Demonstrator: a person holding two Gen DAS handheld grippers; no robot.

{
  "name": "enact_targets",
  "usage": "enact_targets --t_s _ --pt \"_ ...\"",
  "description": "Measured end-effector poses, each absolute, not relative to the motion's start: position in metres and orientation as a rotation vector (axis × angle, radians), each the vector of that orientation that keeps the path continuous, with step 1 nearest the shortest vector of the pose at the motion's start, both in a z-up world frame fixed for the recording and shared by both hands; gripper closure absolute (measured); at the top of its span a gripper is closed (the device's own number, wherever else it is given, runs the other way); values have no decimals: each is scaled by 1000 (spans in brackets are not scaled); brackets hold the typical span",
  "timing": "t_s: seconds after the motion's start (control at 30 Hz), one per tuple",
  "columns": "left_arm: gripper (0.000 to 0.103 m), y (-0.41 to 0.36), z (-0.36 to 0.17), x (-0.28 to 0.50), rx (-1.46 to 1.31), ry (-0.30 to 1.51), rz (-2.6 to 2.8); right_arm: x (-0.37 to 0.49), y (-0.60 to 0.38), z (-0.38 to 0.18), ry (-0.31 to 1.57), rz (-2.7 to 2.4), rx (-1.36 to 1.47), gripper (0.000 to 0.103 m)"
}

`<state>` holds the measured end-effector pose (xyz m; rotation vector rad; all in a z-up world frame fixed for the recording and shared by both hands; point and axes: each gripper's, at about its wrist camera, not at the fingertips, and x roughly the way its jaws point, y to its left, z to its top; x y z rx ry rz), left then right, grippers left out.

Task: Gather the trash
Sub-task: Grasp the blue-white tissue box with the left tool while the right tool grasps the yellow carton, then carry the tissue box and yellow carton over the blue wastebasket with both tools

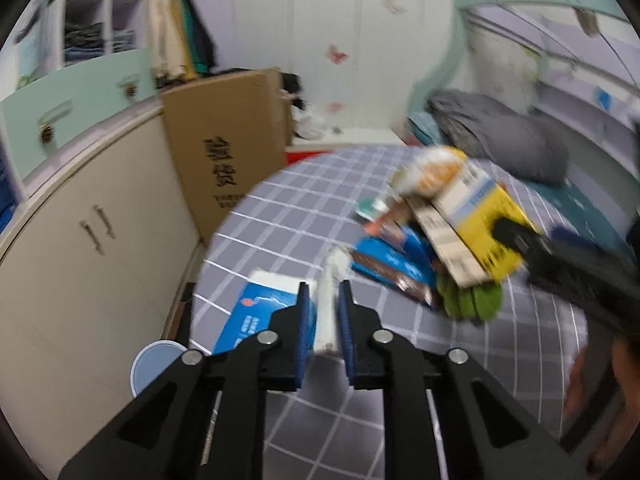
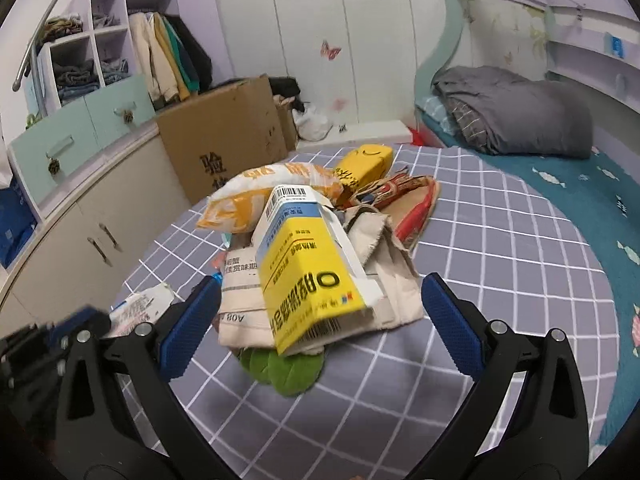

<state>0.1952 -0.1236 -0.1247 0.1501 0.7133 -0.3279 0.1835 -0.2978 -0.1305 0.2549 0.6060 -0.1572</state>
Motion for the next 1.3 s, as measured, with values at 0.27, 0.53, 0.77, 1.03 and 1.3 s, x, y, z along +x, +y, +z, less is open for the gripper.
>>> enact_targets --t_s 0.27,0.53,0.77,1.03,1.3 --pt "78 -126 -154 210 178 797 -303 195 -298 -143 644 -124 262 47" --pt "47 -118 -135 189 114 720 -308 171 -291 -131 573 -133 231 56" --pt "54 -156 -156 189 250 768 -336 127 -290 -127 531 -162 252 57" --pt "82 -146 -153 189 194 750 -304 104 -281 -132 537 -144 275 57" --pt "83 -132 -123 170 141 662 -280 90 -260 -131 537 -94 269 57"
